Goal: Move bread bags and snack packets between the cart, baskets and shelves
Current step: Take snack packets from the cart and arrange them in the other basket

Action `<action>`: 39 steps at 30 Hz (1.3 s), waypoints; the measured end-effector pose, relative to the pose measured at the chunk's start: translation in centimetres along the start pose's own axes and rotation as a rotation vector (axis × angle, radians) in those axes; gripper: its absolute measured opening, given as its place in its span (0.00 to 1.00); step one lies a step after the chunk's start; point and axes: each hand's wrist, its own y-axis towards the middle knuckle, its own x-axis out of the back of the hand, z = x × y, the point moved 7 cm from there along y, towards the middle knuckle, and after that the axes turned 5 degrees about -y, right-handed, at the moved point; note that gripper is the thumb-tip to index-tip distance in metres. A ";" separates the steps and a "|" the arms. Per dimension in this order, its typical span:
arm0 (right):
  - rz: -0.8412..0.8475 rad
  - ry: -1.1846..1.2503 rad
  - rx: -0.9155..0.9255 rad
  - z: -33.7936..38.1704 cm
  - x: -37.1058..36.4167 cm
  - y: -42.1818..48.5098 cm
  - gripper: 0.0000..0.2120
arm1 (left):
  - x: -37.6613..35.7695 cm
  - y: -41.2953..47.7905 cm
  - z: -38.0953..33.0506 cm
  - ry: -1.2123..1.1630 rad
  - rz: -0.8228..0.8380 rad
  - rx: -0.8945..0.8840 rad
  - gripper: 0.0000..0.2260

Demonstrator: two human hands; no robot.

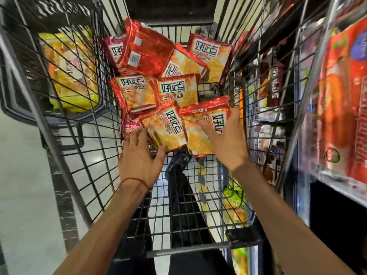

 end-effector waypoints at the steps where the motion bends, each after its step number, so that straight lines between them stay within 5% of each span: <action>1: 0.031 0.030 -0.033 -0.6 -0.5 0.1 0.40 | -0.2 0.2 0.1 -0.051 -0.008 0.012 0.31; 8: -0.002 0.219 -0.207 -3.5 -1.6 2.2 0.35 | -4.3 3.3 2.2 -0.637 -0.078 0.338 0.34; 12: -0.052 0.186 -0.179 -3.6 -1.3 2.5 0.43 | -6.5 5.3 3.0 -0.800 -0.150 0.445 0.42; 15: -0.080 0.142 -0.166 -3.3 -0.7 2.1 0.51 | -6.4 5.3 2.4 -0.898 -0.151 0.484 0.31; 17: -0.071 0.149 -0.192 -3.1 -0.3 1.7 0.49 | -6.5 4.7 1.9 -0.935 -0.116 0.456 0.22; 21: -0.058 0.210 -0.211 -3.7 0.4 0.7 0.34 | -5.5 3.1 0.8 -1.015 -0.121 0.412 0.20; 27: -0.079 0.409 -0.210 -1.7 1.7 -3.2 0.49 | -1.6 0.1 -0.9 -1.147 -0.118 0.328 0.18; 31: -0.067 0.427 -0.151 -0.1 3.3 -6.3 0.41 | 2.4 -3.1 -1.8 -1.159 -0.097 0.195 0.17; 39: -0.045 0.392 -0.143 2.5 6.1 -13.3 0.43 | 9.6 -10.8 -2.8 -1.105 -0.109 -0.011 0.13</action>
